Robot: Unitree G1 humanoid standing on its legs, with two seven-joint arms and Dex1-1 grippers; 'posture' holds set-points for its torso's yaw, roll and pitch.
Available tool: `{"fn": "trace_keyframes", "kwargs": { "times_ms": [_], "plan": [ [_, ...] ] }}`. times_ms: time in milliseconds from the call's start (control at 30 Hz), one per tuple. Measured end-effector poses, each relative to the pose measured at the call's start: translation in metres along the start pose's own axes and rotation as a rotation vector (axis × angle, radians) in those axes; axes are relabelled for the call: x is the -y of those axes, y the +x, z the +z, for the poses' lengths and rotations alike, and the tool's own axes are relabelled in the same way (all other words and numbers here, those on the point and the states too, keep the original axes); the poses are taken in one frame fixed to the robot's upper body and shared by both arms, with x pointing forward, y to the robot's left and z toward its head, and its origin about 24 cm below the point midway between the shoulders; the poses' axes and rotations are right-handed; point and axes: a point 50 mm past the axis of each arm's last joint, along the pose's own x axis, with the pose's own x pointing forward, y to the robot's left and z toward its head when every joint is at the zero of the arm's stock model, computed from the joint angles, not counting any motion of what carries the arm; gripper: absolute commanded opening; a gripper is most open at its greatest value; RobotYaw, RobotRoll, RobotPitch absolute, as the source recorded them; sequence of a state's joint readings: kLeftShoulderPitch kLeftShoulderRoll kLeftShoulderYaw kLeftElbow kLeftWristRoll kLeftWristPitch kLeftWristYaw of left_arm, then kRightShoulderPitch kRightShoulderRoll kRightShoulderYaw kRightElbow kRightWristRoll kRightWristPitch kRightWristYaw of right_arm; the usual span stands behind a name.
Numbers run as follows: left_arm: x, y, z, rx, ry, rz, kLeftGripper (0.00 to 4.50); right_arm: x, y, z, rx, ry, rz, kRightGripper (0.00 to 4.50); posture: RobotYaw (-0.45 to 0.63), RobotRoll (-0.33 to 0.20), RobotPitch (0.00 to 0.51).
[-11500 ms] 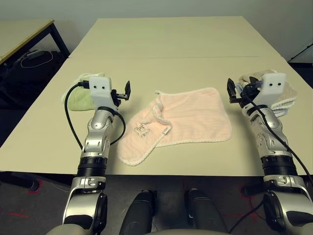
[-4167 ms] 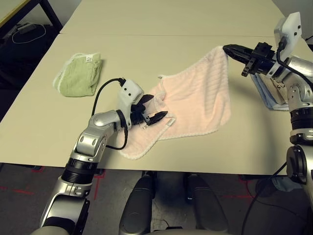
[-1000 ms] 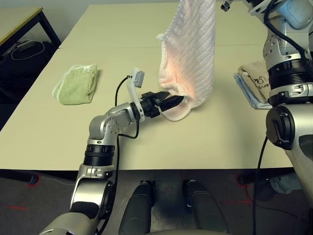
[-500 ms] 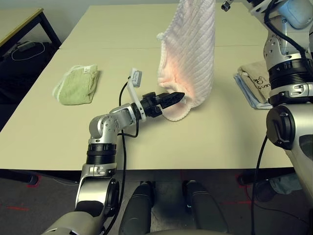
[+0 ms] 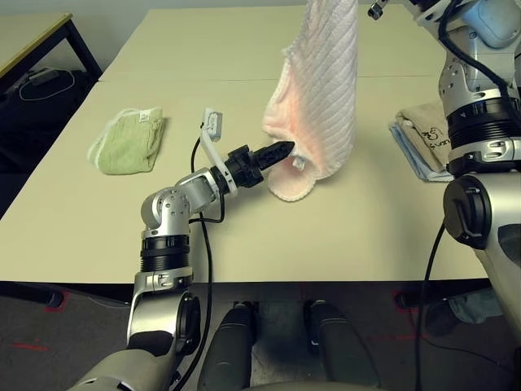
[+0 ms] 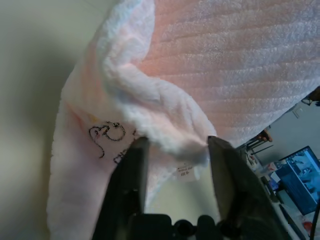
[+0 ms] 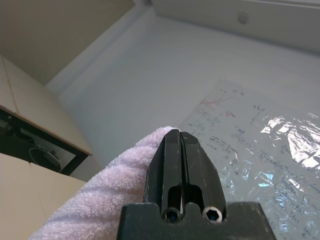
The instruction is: Fold the towel and set it aside.
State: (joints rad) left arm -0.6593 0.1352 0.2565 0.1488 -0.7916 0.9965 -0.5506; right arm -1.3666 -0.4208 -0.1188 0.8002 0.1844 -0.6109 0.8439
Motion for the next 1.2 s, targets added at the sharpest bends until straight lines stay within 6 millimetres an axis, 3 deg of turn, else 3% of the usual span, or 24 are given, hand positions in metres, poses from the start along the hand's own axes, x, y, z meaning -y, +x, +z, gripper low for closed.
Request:
{"fn": "trace_keyframes", "kwargs": {
  "times_ms": [100,667,767,1100,1200],
  "plan": [
    [0.0,0.0,0.0,0.005,-0.014,-0.002,0.02,0.0,0.0,0.0,-0.001,-0.001,0.0,0.0,0.03,0.0,0.084],
    [0.006,0.002,0.006,0.061,-0.145,-0.049,0.02,0.001,-0.001,0.0,-0.008,-0.009,0.003,0.0,0.02,0.0,0.087],
    [0.007,0.003,0.005,0.054,-0.145,-0.05,0.68,0.001,-0.001,0.0,-0.008,-0.009,0.003,0.0,0.02,0.0,0.086],
    [0.01,0.01,-0.001,0.012,-0.135,-0.06,4.49,0.001,-0.001,0.0,-0.011,-0.009,0.004,0.0,0.01,0.0,0.086],
    [0.01,0.011,-0.002,0.009,-0.138,-0.063,4.49,0.001,-0.003,-0.001,-0.015,-0.011,0.003,0.0,0.01,0.0,0.084]
  ]
}}
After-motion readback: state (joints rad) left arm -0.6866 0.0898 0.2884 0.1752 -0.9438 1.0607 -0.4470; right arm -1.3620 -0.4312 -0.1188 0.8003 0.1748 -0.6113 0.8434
